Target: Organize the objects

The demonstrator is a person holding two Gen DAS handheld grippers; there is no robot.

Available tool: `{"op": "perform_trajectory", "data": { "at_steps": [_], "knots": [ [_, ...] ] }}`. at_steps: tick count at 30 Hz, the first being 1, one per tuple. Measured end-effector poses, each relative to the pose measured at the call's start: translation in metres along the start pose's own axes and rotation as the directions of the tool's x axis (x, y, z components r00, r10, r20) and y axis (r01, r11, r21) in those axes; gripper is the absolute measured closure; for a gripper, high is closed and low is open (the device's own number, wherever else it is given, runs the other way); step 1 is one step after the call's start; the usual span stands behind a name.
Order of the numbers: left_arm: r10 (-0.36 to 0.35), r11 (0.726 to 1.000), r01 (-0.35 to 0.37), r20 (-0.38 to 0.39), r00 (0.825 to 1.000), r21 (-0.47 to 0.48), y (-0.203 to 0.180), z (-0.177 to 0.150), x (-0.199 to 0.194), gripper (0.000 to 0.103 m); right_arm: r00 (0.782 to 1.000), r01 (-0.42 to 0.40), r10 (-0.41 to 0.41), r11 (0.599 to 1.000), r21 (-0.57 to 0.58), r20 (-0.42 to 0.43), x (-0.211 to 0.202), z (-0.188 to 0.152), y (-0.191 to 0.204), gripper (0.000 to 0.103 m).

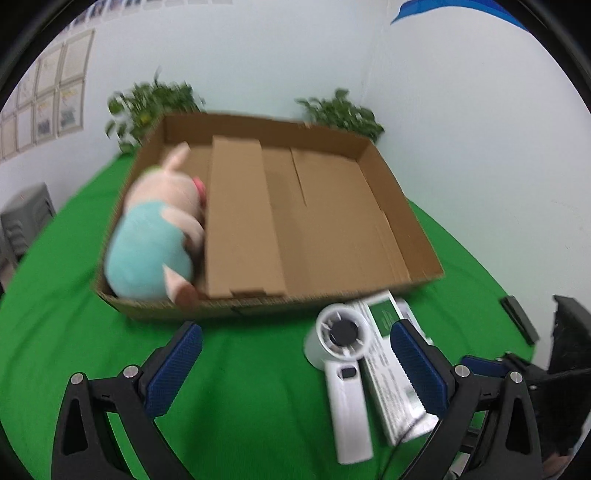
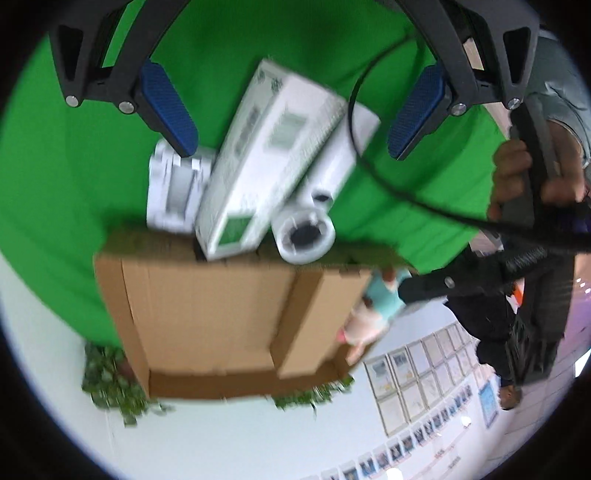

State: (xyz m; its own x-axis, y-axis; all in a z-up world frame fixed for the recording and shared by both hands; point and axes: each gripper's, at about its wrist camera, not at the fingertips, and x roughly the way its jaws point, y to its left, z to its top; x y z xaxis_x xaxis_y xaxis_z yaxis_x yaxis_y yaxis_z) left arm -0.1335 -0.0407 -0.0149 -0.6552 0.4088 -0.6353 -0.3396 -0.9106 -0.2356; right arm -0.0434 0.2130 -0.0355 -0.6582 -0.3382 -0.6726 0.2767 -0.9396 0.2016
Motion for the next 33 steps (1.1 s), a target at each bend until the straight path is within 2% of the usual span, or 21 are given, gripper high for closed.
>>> {"op": "perform_trajectory", "data": {
  "at_steps": [5,7,8,10,12,16,18,19,22,24,27,33],
  "knots": [
    [-0.117,0.993,0.112,-0.117,0.986,-0.043,-0.006,-0.019,0.032,0.002,0.997,0.001,0.006,0.995,0.095,-0.071,0.018,-0.012,-0.019,0.004],
    [-0.163,0.986,0.156,-0.148,0.975,-0.058,-0.010,-0.026,0.042,0.002,0.995,-0.007,0.017,0.993,0.116,-0.094,0.024,-0.014,-0.022,0.017],
    [-0.184,0.982,0.175,-0.171,0.968,-0.067,-0.011,-0.030,0.050,0.003,0.993,-0.020,0.035,0.991,0.135,-0.112,0.029,-0.014,-0.024,0.027],
    [-0.202,0.979,0.190,-0.206,0.957,-0.075,-0.015,-0.036,0.061,0.008,0.989,-0.045,0.067,0.986,0.161,-0.135,0.036,-0.016,-0.026,0.032],
    [-0.220,0.975,0.207,-0.229,0.948,-0.080,-0.018,-0.041,0.070,0.014,0.984,-0.078,0.103,0.982,0.169,-0.142,0.039,-0.018,-0.024,0.035],
    [-0.245,0.969,0.228,-0.279,0.928,-0.091,-0.020,-0.049,0.089,0.031,0.988,-0.072,0.092,0.984,0.162,-0.122,0.036,-0.018,-0.019,0.042],
    [-0.241,0.971,0.225,-0.297,0.924,-0.085,-0.021,-0.052,0.096,0.046,0.988,-0.081,0.103,0.980,0.181,-0.114,0.034,-0.018,-0.022,0.047],
    [-0.242,0.970,0.227,-0.304,0.921,-0.083,-0.022,-0.053,0.098,0.046,0.988,-0.087,0.109,0.977,0.193,-0.108,0.032,-0.019,-0.025,0.048],
    [-0.258,0.966,0.240,-0.291,0.921,-0.099,-0.019,-0.054,0.099,0.056,0.987,-0.090,0.114,0.976,0.200,-0.113,0.029,-0.020,-0.027,0.049],
    [-0.228,0.973,0.208,-0.296,0.928,-0.096,-0.017,-0.054,0.101,0.070,0.986,-0.092,0.117,0.976,0.198,-0.118,0.027,-0.020,-0.027,0.050],
    [-0.243,0.969,0.217,-0.297,0.923,-0.119,-0.013,-0.055,0.103,0.071,0.985,-0.093,0.117,0.978,0.187,-0.123,0.026,-0.019,-0.024,0.050],
    [-0.193,0.980,0.172,-0.290,0.937,-0.097,-0.014,-0.064,0.090,0.072,0.987,-0.085,0.104,0.983,0.160,-0.118,0.019,-0.019,-0.015,0.056]
  ]
}}
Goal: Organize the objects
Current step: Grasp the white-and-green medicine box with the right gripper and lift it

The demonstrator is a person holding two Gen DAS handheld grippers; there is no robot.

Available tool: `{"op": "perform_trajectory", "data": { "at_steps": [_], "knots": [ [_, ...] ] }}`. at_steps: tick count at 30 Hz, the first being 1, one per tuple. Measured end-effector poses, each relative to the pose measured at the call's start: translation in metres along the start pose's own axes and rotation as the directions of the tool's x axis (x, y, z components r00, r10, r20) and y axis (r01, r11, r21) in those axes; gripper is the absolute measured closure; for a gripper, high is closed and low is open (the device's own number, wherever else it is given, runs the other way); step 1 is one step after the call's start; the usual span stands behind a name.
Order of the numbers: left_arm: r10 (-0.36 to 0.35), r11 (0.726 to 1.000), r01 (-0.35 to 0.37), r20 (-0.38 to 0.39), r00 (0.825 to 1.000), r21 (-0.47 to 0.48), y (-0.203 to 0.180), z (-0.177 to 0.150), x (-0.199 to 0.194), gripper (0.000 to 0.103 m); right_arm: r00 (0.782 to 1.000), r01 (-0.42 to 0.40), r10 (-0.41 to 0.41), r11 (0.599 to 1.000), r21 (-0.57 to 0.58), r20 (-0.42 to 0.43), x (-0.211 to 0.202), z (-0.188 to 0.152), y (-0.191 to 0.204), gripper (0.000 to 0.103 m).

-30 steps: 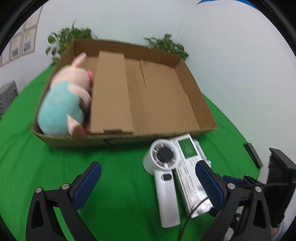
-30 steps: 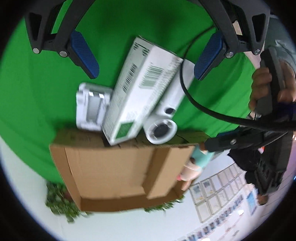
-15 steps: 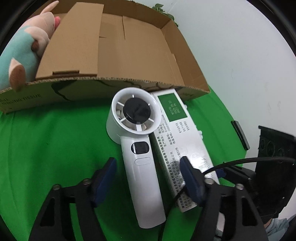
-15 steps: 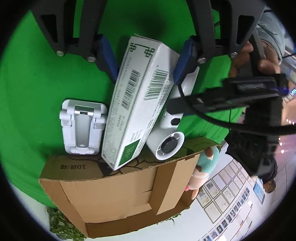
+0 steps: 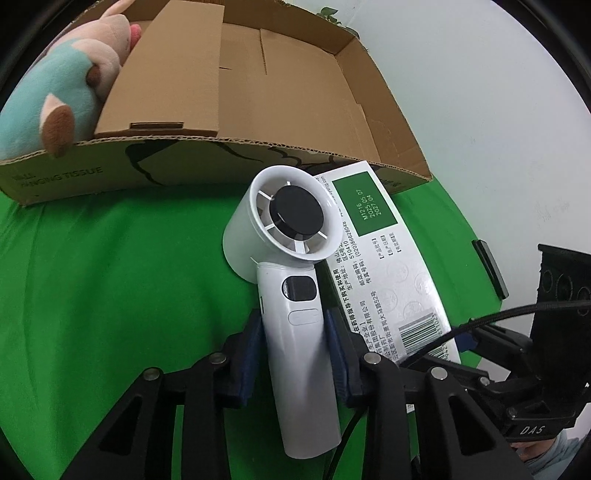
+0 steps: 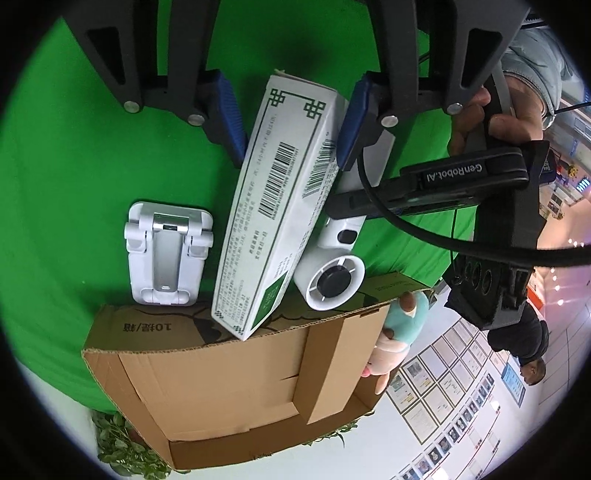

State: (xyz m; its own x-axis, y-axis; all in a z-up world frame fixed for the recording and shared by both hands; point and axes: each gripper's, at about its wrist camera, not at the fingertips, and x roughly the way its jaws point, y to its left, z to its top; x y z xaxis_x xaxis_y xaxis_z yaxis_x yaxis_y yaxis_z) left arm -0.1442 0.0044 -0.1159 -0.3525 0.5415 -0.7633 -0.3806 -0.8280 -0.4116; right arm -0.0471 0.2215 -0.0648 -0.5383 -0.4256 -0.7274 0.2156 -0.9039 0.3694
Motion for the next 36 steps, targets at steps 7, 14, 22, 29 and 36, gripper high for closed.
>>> {"op": "perform_trajectory", "data": {
  "at_steps": [7,14,22,29,36],
  "knots": [
    [0.066,0.997,-0.066,0.006,0.998,-0.041,0.007,-0.021,-0.016,0.073,1.000,-0.005,0.004,0.999,-0.043,-0.014,0.002,-0.003,0.015,0.064],
    [0.118,0.991,-0.115,0.033,0.992,-0.066,0.020,-0.024,-0.032,0.070,0.999,0.000,-0.004,0.996,-0.085,-0.051,0.016,-0.006,0.028,0.065],
    [0.063,0.997,-0.054,0.152,0.986,-0.062,0.010,-0.025,-0.071,0.047,0.999,0.002,-0.005,0.998,-0.066,-0.044,0.016,-0.011,0.023,0.070],
    [-0.087,0.992,0.096,0.105,0.991,-0.086,0.002,-0.016,-0.064,0.047,0.993,-0.110,0.114,0.988,0.107,-0.036,0.008,-0.017,-0.002,0.070],
    [-0.194,0.979,0.196,0.043,0.980,-0.048,-0.025,-0.017,-0.049,0.047,0.979,-0.190,0.200,0.962,0.197,-0.032,-0.011,-0.042,-0.026,0.071]
  ]
}}
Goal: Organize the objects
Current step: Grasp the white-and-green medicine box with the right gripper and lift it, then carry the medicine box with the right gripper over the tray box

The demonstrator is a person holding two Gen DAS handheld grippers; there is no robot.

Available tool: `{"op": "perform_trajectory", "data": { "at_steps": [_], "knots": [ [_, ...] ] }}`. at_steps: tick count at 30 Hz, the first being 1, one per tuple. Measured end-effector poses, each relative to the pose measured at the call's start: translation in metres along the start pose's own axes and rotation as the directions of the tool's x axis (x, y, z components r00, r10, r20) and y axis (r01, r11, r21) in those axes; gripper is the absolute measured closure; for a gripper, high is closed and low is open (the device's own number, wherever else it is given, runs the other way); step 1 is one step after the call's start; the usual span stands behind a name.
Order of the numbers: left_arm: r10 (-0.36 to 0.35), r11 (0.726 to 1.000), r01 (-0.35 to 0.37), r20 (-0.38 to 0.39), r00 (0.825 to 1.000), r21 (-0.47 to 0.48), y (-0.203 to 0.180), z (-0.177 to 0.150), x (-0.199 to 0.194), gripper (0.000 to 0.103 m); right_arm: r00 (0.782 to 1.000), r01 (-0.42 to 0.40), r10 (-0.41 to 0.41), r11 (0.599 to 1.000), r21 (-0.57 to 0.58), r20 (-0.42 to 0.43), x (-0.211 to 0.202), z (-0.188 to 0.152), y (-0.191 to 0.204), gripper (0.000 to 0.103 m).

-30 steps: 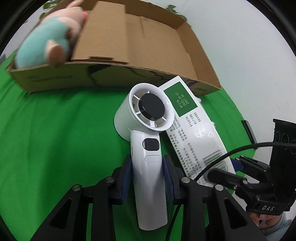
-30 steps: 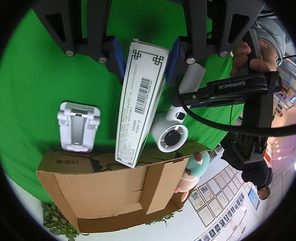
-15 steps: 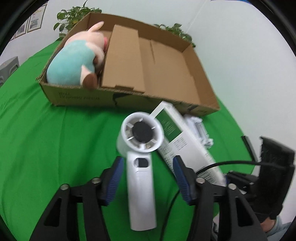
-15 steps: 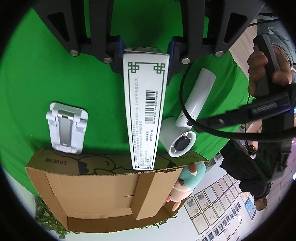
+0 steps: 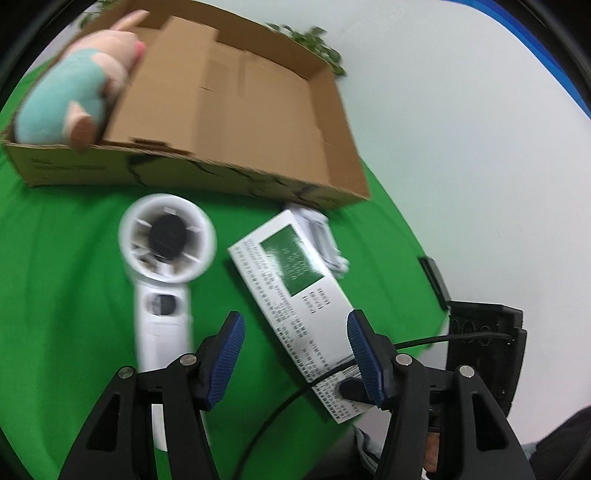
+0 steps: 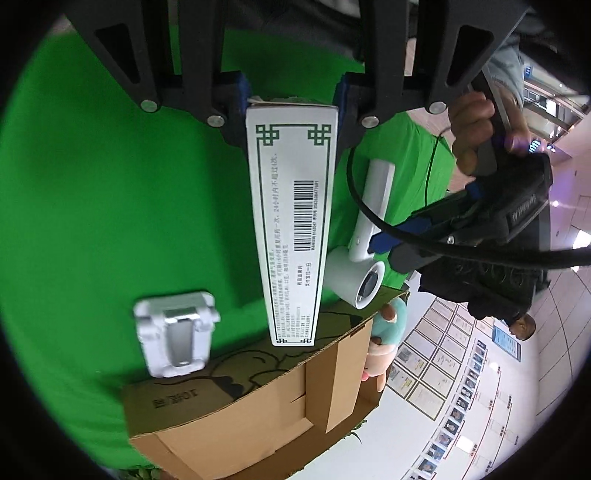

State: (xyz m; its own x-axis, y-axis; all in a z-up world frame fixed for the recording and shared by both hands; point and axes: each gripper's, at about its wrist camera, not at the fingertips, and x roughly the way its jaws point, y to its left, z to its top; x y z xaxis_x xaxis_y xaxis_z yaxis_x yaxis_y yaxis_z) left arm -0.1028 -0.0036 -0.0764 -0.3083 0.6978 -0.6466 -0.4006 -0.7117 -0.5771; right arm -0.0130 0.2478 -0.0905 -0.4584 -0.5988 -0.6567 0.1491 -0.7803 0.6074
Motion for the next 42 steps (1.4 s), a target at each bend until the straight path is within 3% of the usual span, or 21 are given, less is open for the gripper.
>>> {"op": "perform_trajectory", "data": {
  "at_steps": [4,7,10,17,22,26,28,29,31,34,36,39,42],
  "knots": [
    [-0.014,0.999,0.017,-0.052,0.999,0.048,-0.021,-0.004,0.020,0.047,0.999,-0.034,0.034,0.999,0.032,0.008,-0.014,-0.016,-0.009,0.071],
    [0.075,0.992,-0.065,-0.090,0.993,0.104,-0.034,-0.006,0.039,0.047,0.994,-0.103,0.100,0.988,0.119,0.033,-0.017,-0.022,-0.022,0.071],
    [-0.002,0.999,0.009,-0.151,0.989,0.048,-0.030,-0.007,0.050,0.047,0.983,-0.183,0.174,0.966,0.184,0.061,-0.016,-0.025,-0.034,0.071],
    [-0.075,0.996,0.063,-0.198,0.977,-0.066,-0.016,-0.021,0.053,0.046,0.937,-0.349,0.334,0.896,0.274,0.101,0.004,-0.022,-0.053,0.071],
    [-0.111,0.987,0.082,-0.222,0.969,-0.139,-0.007,-0.020,0.070,0.046,0.931,-0.363,0.355,0.887,0.286,0.082,0.009,-0.022,-0.056,0.070],
    [-0.105,0.986,0.073,-0.223,0.969,-0.147,-0.009,-0.017,0.074,0.046,0.967,-0.252,0.252,0.944,0.212,0.029,-0.002,-0.015,-0.039,0.061],
    [-0.077,0.990,0.049,-0.218,0.973,-0.129,-0.011,-0.014,0.072,0.046,0.986,-0.168,0.164,0.976,0.137,0.040,-0.012,-0.010,-0.026,0.038],
    [-0.072,0.991,0.045,-0.215,0.974,-0.127,-0.012,-0.014,0.072,0.046,0.992,-0.116,0.110,0.988,0.100,0.058,-0.020,-0.007,-0.020,0.018],
    [-0.070,0.991,0.044,-0.208,0.976,-0.129,-0.012,-0.013,0.069,0.046,0.994,-0.032,0.028,0.999,0.036,0.105,-0.033,-0.004,-0.008,0.016],
    [-0.061,0.991,0.033,-0.216,0.975,-0.131,-0.014,-0.016,0.070,0.041,0.974,0.163,-0.141,0.979,-0.119,0.175,-0.041,-0.009,0.011,0.011],
    [-0.059,0.991,0.029,-0.222,0.973,-0.134,-0.014,-0.017,0.074,0.039,0.935,0.325,-0.280,0.922,-0.210,0.216,-0.036,-0.019,0.019,0.007],
    [-0.061,0.991,0.030,-0.235,0.970,-0.134,-0.015,-0.017,0.081,0.039,0.924,0.360,-0.300,0.893,-0.270,0.238,-0.034,-0.030,0.026,0.006],
    [-0.083,0.986,0.046,-0.241,0.967,-0.157,-0.012,-0.015,0.087,0.039,0.891,0.432,-0.336,0.834,-0.345,0.305,-0.032,-0.044,0.036,0.003]
  ]
}}
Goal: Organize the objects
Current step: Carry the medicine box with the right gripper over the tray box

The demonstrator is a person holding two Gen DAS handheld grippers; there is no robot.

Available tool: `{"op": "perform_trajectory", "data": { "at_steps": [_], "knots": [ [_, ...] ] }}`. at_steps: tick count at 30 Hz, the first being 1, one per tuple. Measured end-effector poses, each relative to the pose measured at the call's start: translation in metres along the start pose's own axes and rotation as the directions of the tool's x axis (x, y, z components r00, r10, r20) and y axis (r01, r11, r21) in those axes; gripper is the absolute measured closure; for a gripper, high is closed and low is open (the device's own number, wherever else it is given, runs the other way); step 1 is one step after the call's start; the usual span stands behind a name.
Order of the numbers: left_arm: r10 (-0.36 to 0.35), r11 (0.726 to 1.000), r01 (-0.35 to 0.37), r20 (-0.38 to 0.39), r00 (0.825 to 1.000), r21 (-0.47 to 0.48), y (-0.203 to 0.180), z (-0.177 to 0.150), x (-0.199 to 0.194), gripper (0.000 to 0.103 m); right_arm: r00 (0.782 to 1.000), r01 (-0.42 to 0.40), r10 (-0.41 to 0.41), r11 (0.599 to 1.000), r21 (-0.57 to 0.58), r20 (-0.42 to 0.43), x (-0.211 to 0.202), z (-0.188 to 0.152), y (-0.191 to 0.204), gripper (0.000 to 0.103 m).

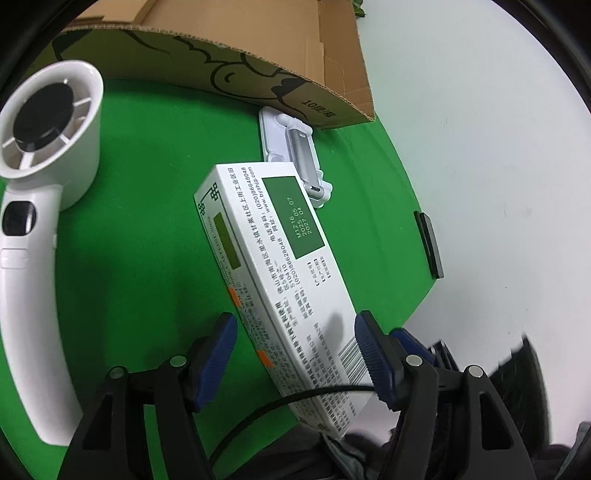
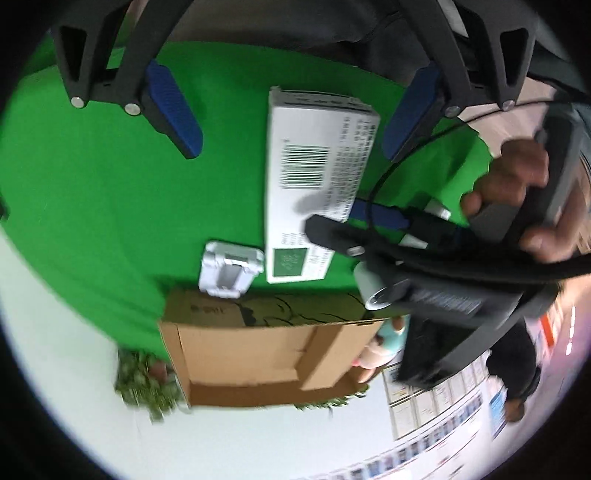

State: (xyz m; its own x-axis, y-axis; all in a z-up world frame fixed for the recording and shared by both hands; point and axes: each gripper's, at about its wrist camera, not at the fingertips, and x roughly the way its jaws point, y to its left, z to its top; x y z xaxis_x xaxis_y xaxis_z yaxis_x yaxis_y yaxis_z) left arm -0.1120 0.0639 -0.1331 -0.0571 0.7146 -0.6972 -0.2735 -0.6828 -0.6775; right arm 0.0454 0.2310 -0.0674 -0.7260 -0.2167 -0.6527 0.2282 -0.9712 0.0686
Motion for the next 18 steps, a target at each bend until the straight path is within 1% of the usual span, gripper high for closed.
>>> {"op": "perform_trajectory", "data": {
  "at_steps": [1,2,7,9,12,15,16,17,18],
  "knots": [
    [-0.011,1.000,0.011,-0.004,1.000,-0.008,0.001,0.002,0.002,0.039,1.000,0.024,-0.023,0.999,-0.037,0.017,0.001,-0.002,0.007,0.003],
    [-0.019,1.000,0.019,-0.006,1.000,-0.013,0.002,0.004,0.004,0.039,0.999,0.034,-0.033,0.998,-0.048,0.023,0.001,-0.005,0.009,0.003],
    [-0.034,0.999,0.033,-0.012,0.999,-0.028,0.003,0.014,0.008,0.039,0.997,0.068,-0.068,0.998,-0.012,0.040,0.009,-0.004,0.005,0.003],
    [-0.052,0.998,0.052,-0.011,0.999,-0.030,0.004,0.016,0.010,0.038,0.998,0.065,-0.065,0.998,-0.006,0.023,0.014,-0.002,0.002,0.003],
    [-0.067,0.997,0.067,-0.003,0.998,-0.037,0.004,0.016,0.011,0.038,1.000,0.021,-0.021,1.000,-0.013,0.002,0.017,-0.001,0.005,0.003],
    [-0.068,0.997,0.068,0.001,0.998,-0.033,0.004,0.015,0.011,0.038,0.999,0.049,-0.050,0.998,-0.036,-0.017,0.023,-0.002,0.011,0.004],
    [-0.069,0.997,0.069,0.000,0.998,-0.031,0.004,0.014,0.010,0.038,0.998,0.054,-0.055,0.998,-0.033,-0.031,0.026,-0.002,0.010,0.005],
    [-0.068,0.997,0.068,0.000,0.998,-0.030,0.004,0.015,0.012,0.038,0.997,0.059,-0.060,0.998,-0.025,-0.045,0.029,-0.002,0.009,0.012],
    [-0.066,0.997,0.066,0.001,0.998,-0.029,0.004,0.013,0.013,0.038,0.995,0.074,-0.074,0.997,-0.015,-0.062,0.032,-0.002,0.006,0.022]
  ]
}}
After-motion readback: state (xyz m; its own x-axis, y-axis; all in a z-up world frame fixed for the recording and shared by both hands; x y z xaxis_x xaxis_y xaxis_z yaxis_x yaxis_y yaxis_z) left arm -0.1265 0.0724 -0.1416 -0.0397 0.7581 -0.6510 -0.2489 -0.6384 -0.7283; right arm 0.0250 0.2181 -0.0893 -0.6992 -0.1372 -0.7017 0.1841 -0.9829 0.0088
